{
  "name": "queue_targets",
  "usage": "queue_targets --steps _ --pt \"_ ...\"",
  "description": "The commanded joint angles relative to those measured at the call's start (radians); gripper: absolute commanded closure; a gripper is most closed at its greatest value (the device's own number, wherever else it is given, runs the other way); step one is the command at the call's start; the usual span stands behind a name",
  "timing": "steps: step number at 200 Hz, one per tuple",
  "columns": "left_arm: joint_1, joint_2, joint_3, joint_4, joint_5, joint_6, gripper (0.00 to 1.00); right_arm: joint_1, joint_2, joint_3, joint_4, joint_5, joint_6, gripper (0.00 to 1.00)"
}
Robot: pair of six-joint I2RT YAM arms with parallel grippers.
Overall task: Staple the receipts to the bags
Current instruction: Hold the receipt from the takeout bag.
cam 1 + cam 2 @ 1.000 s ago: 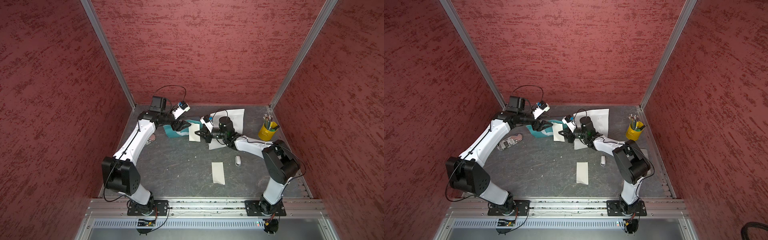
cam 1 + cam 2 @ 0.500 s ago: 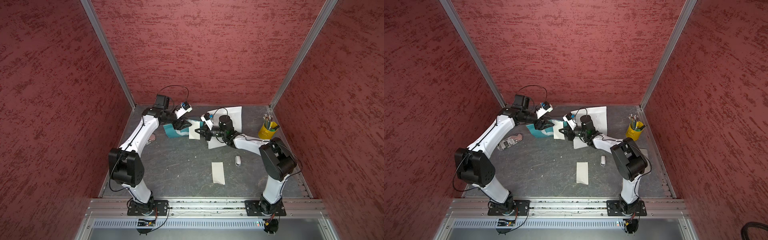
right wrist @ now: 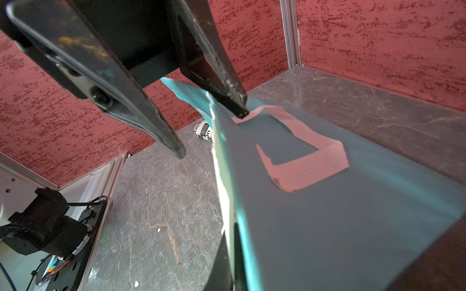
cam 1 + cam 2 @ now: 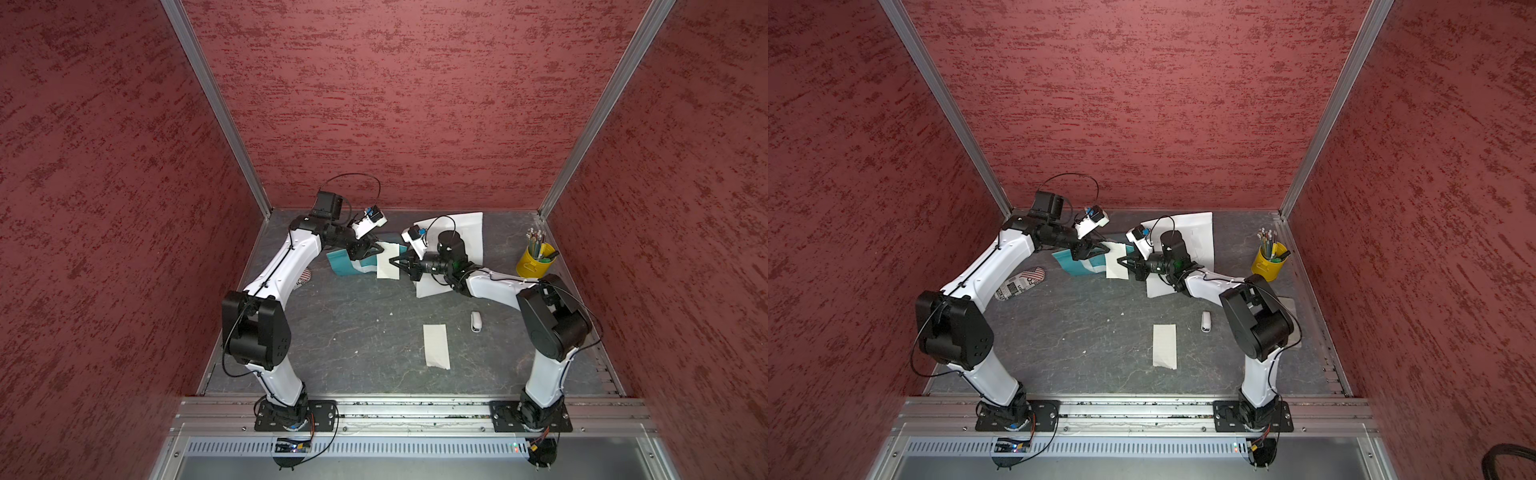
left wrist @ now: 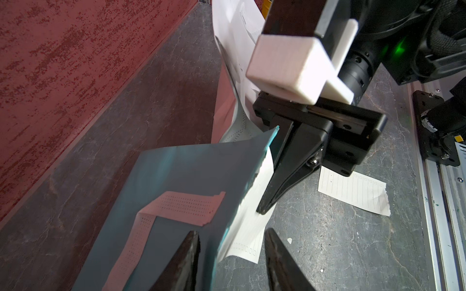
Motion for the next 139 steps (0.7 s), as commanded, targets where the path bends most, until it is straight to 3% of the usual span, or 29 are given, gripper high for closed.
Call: queue_targets --steps 1,51,139 --pt "-0.005 0.007 0.001 0.007 0.014 0.01 0.58 -0.007 0.013 0.008 0.05 -0.007 0.029 1.0" --pt "-0.006 0.013 -0.003 0.023 0.023 -0.004 0.64 -0.01 0.024 0.003 0.066 -0.012 0.047 1.0" --pt "-0.005 0.027 0.003 0.023 0.029 -0.003 0.64 -0.011 0.036 -0.004 0.065 -0.009 0.053 1.0"
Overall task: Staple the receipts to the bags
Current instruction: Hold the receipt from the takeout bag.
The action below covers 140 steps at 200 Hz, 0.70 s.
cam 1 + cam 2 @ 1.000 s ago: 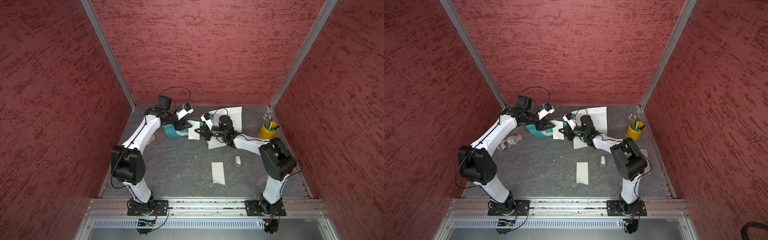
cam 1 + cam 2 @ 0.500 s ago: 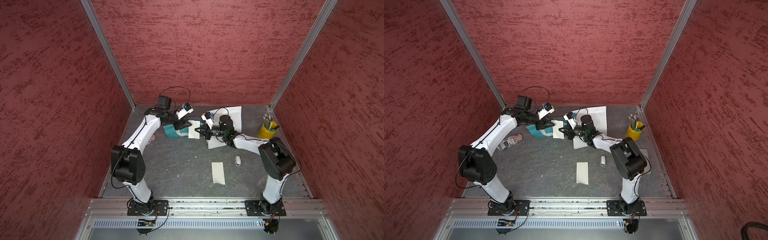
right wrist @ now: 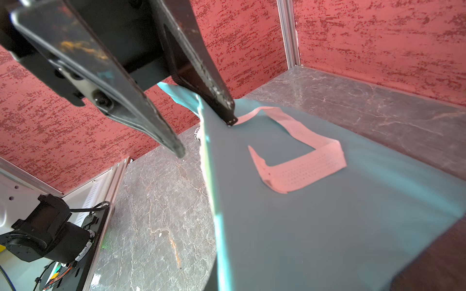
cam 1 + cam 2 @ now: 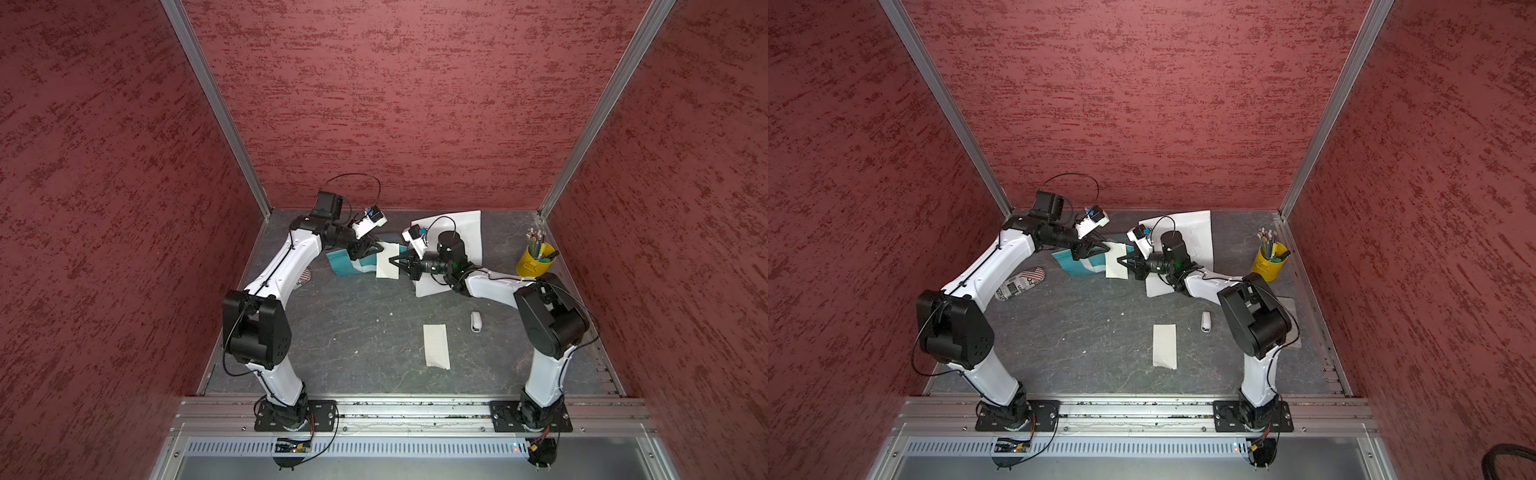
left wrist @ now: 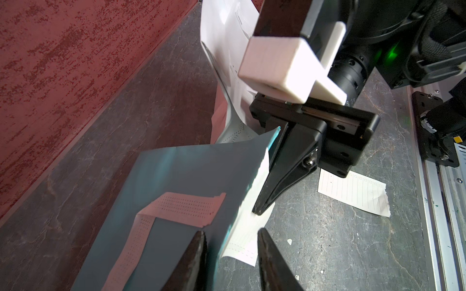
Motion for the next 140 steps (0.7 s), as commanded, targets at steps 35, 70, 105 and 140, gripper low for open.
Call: queue_targets --steps 35,70,105,140 --pt "-0.003 0.022 -0.003 0.019 0.034 -0.004 0.66 -0.009 0.024 -0.001 0.034 -0.007 0.028 1.0" --pt "0.001 0.022 -0.008 0.025 0.034 -0.007 0.66 -0.011 0.023 -0.012 0.041 -0.001 0.036 1.0" --pt "0.001 0.025 -0.006 0.023 0.037 -0.008 0.69 -0.014 0.029 -0.012 0.057 -0.004 0.048 1.0" --pt "0.001 0.028 -0.005 0.02 0.036 -0.008 0.73 -0.016 0.029 -0.015 0.063 -0.007 0.054 1.0"
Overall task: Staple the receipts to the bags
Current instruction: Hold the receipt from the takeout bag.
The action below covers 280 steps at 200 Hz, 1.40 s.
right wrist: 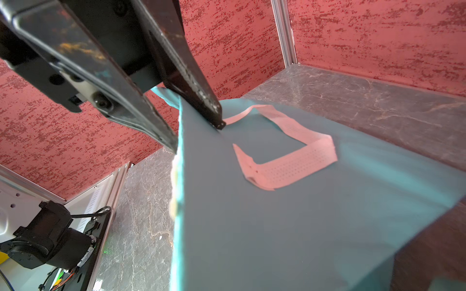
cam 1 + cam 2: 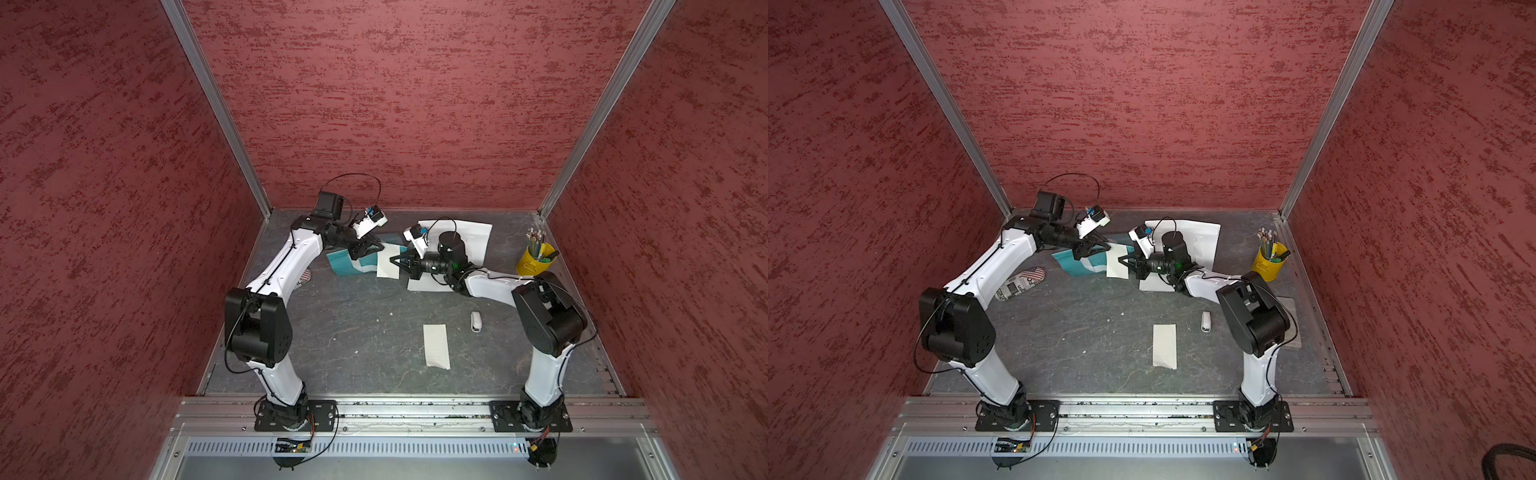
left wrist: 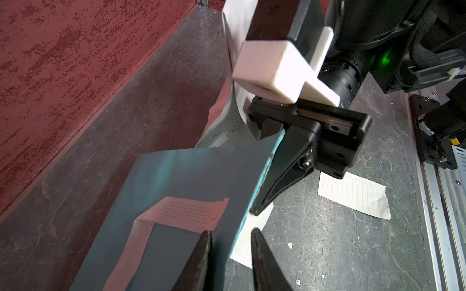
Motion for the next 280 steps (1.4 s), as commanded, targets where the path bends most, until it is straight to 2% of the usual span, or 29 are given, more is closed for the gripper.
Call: queue_targets --steps 1,43,57,78,138,162,178,195,221,243,280 --pt "0.001 0.014 -0.005 0.002 0.02 -0.003 0.73 -0.007 0.013 -0.01 0.034 -0.007 0.013 1.0" --pt "0.001 0.02 -0.005 -0.004 0.02 -0.002 0.78 -0.008 0.016 -0.013 0.05 -0.013 0.027 1.0" --pt "0.001 0.02 -0.006 -0.005 0.023 -0.002 0.8 -0.008 0.015 -0.015 0.052 -0.013 0.029 0.93" --pt "0.001 0.02 -0.006 -0.002 0.026 -0.004 0.83 -0.008 0.015 -0.019 0.053 -0.01 0.031 0.88" --pt "0.002 0.02 -0.002 0.005 0.034 -0.011 0.83 -0.008 0.026 -0.025 0.058 -0.011 0.046 0.87" --pt "0.002 0.021 -0.003 0.005 0.036 -0.011 0.86 -0.007 0.031 -0.019 0.047 -0.001 0.046 0.82" --pt "0.002 0.021 -0.004 0.006 0.04 -0.014 0.87 -0.008 0.031 -0.021 0.049 0.004 0.048 0.76" --pt "0.002 0.021 -0.003 0.008 0.044 -0.017 0.91 -0.007 0.025 -0.025 0.047 0.015 0.048 0.57" --pt "0.005 0.017 -0.008 0.022 0.041 -0.025 0.97 -0.008 -0.029 -0.061 0.02 0.042 0.038 0.43" --pt "0.007 0.012 -0.017 0.042 0.04 -0.034 0.98 -0.007 -0.129 -0.148 0.002 0.101 0.034 0.36" --pt "0.012 -0.009 -0.05 0.091 0.028 -0.052 1.0 -0.004 -0.318 -0.287 -0.136 0.178 0.031 0.32"
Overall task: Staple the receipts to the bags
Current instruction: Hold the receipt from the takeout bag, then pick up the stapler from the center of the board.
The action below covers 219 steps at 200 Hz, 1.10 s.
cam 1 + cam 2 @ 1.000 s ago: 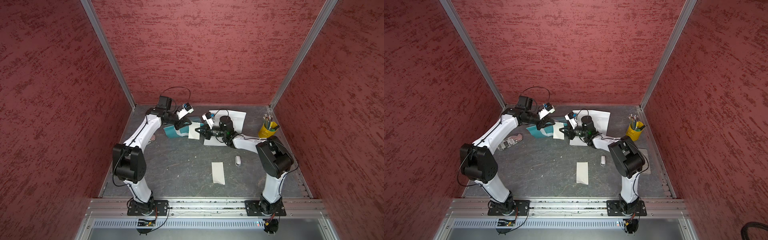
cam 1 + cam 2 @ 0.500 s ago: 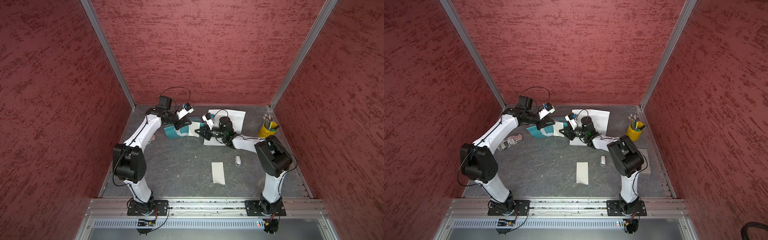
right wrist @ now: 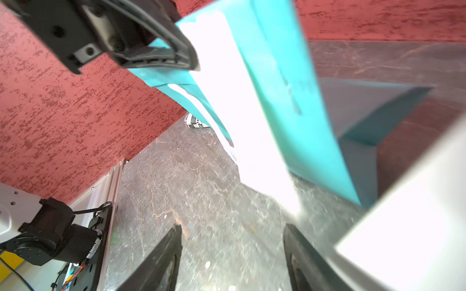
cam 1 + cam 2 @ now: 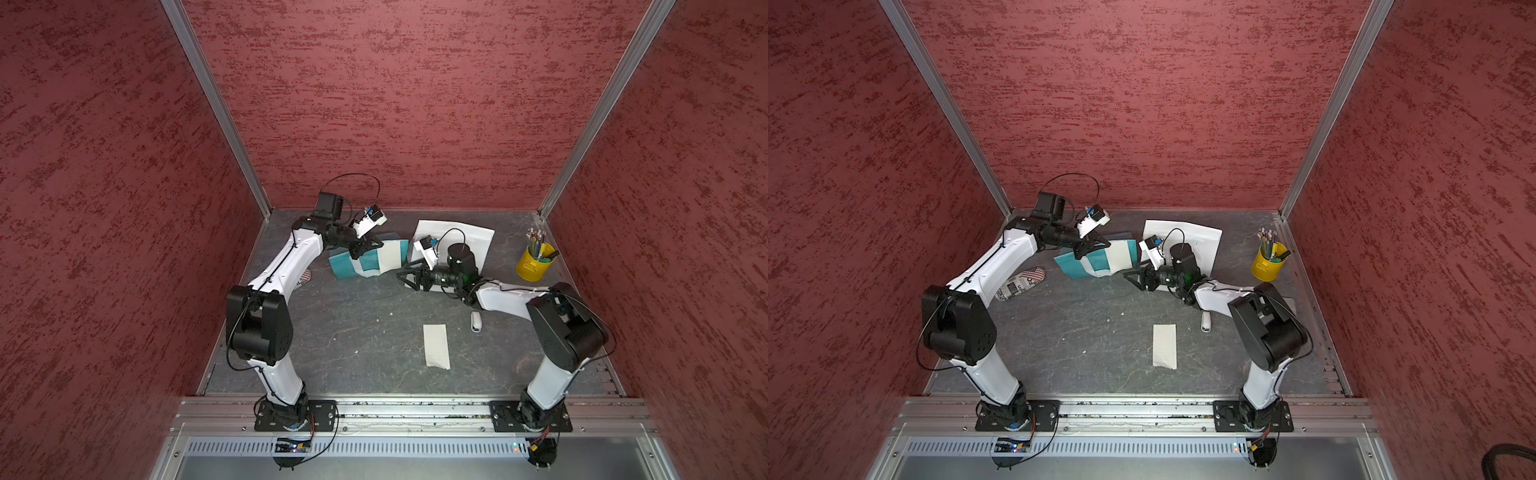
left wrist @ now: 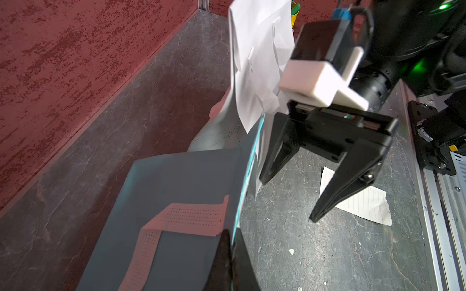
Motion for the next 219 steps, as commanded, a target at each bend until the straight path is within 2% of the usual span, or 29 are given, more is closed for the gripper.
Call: queue_targets --steps 1,30,54,76,95,119,178,219 --pt "0.005 -0.024 -0.036 0.045 0.004 -0.023 1.0 -0.001 -0.129 -0.063 -0.091 0.086 -0.011 0.32" --pt "0.006 -0.036 -0.059 0.079 -0.018 -0.036 1.0 0.001 -0.318 -0.125 -0.27 0.197 -0.013 0.29" --pt "0.005 -0.053 -0.088 0.119 -0.046 -0.058 1.0 0.001 -0.432 -0.098 -0.538 0.346 -0.001 0.26" --pt "0.006 -0.079 -0.123 0.159 -0.058 -0.076 1.0 -0.007 -0.467 -0.055 -0.789 0.488 0.086 0.27" --pt "0.007 -0.095 -0.137 0.161 -0.063 -0.089 1.0 -0.019 -0.483 -0.051 -0.949 0.559 0.178 0.28" --pt "0.008 -0.122 -0.171 0.169 -0.061 -0.087 1.0 -0.048 -0.49 -0.044 -1.115 0.671 0.191 0.31" --pt "0.009 -0.178 -0.25 0.184 -0.048 -0.09 1.0 -0.158 -0.403 -0.035 -1.19 0.777 0.148 0.38" --pt "0.007 -0.187 -0.273 0.188 -0.042 -0.083 1.0 -0.18 -0.303 -0.027 -1.114 0.702 0.105 0.43"
